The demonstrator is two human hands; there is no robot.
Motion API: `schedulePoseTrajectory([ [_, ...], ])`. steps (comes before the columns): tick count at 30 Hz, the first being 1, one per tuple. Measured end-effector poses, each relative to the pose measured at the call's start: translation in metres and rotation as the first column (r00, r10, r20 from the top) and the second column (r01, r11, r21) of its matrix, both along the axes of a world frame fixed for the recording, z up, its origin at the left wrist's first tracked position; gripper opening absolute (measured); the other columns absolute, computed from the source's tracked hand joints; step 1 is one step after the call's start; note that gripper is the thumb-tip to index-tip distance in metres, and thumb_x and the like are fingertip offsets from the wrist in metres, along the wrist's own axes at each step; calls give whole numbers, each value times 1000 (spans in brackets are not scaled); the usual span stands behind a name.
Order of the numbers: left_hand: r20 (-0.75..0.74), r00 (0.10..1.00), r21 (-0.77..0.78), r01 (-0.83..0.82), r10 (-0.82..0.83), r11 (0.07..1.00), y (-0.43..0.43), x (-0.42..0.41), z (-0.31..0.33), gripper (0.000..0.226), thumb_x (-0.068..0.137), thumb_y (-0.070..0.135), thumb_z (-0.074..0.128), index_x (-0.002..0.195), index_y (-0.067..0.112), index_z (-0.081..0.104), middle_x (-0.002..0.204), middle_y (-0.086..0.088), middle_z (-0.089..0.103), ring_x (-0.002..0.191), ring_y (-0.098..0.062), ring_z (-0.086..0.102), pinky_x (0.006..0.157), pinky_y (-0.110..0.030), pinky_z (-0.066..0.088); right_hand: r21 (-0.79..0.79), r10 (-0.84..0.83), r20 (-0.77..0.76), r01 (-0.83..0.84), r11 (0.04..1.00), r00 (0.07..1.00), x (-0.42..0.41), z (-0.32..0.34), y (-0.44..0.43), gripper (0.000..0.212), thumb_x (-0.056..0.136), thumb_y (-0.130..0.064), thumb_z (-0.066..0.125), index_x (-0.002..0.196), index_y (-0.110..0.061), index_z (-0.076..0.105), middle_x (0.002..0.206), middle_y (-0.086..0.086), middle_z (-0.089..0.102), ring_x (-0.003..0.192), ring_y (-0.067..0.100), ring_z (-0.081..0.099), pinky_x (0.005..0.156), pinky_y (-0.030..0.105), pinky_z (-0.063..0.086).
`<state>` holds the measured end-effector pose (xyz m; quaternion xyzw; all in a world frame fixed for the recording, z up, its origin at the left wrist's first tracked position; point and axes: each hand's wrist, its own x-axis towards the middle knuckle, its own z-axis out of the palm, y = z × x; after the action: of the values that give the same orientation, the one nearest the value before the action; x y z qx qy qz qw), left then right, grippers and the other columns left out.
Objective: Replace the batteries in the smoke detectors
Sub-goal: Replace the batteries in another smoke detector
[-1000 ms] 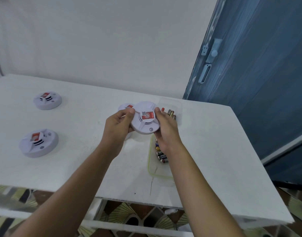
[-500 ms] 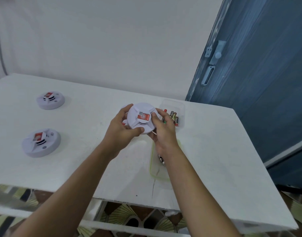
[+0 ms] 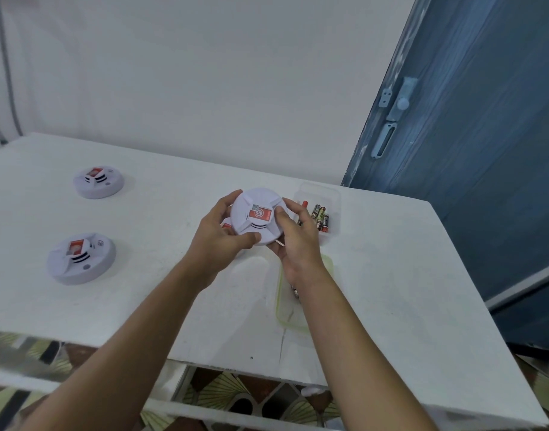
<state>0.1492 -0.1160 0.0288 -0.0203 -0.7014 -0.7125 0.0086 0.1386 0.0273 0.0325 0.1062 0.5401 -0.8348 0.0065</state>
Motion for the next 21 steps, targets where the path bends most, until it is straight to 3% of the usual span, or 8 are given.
schedulePoseTrajectory([
  [10,3,1000,-11,1,-1,1000,-12,-4,-5,77,70,10,81,136,31,48,122,6,61,108,-15,64,88,-32,57,-6,34,15,-34,999,999,-3,-2,-9,20,99,-17,62,118,-24,64,95,0,77,87,19,73,63,30,58],
  [16,10,1000,-40,-5,5,999,-22,-9,-8,83,64,19,80,138,30,47,125,6,61,107,-13,65,90,-34,56,-10,48,30,-47,999,998,-8,-4,-17,21,99,-16,62,119,-24,64,98,2,76,87,20,72,67,33,60],
  [21,26,999,-52,25,-24,998,-35,-15,-11,80,70,12,83,138,30,46,124,4,61,98,-6,67,88,-38,57,28,56,42,-57,998,998,-14,-8,-24,21,98,-18,64,119,-23,64,99,3,77,89,19,73,69,32,59],
])
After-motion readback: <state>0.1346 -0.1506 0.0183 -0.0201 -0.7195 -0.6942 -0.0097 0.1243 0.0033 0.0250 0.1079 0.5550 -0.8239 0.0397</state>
